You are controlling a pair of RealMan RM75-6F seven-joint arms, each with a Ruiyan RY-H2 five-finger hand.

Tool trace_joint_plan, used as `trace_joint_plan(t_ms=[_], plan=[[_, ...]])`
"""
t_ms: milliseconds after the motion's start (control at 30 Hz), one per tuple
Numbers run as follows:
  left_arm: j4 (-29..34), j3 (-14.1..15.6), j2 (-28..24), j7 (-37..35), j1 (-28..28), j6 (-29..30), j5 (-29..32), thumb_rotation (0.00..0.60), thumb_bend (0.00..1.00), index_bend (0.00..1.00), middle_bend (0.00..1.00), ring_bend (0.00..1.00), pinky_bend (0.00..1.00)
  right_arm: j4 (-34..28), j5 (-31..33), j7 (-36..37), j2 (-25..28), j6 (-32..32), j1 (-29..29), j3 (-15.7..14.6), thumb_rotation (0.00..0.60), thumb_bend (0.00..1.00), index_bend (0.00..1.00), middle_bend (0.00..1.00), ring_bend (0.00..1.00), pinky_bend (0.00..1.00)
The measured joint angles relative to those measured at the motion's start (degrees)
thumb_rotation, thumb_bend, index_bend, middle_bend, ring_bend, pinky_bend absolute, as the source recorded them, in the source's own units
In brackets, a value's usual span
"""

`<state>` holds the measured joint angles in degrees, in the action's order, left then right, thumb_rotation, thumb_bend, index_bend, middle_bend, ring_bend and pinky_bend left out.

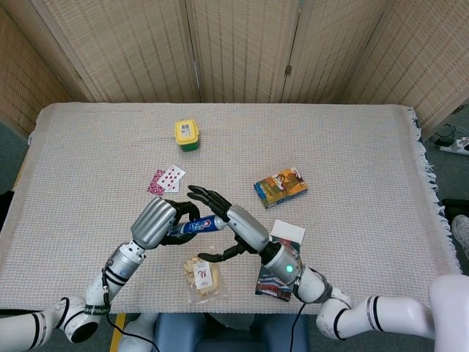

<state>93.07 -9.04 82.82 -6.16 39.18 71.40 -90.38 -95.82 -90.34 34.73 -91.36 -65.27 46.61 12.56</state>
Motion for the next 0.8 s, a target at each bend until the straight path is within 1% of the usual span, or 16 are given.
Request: trace_joint_plan(t_ms=[300, 633, 800], plan=[[-1.1, 0.0, 0.4, -1.1, -0.2, 0.9, -0.4, 0.6, 0.74, 0.82, 0.82, 0.75, 0.81, 0.4, -0.7, 2.6, 0.5, -1.5, -0.1, 0.0, 0.546, 0.27, 0.0, 0.0, 0.0, 0.0], [-4.1, 0.2, 1.5, -2.8, -0.5, 2.4, -1.5, 0.6, 0.74, 0.82, 0.82, 0.75, 0.81, -0.5, -1.2, 4.6, 4.1, -4.1, -1.7, 0.1, 0.546, 0.27, 0.0, 0.0, 0.0, 0.0], [-6.2, 0.5, 1.5, -2.4, -0.5, 1.1, -0.5, 0.6, 0.74, 0.82, 0.82, 0.74, 0.81, -1.1, -1.4, 4.2, 6.4, -4.6, -2.3, 0.0, 0.543, 0.27, 0.0, 0.0, 0.0, 0.0]])
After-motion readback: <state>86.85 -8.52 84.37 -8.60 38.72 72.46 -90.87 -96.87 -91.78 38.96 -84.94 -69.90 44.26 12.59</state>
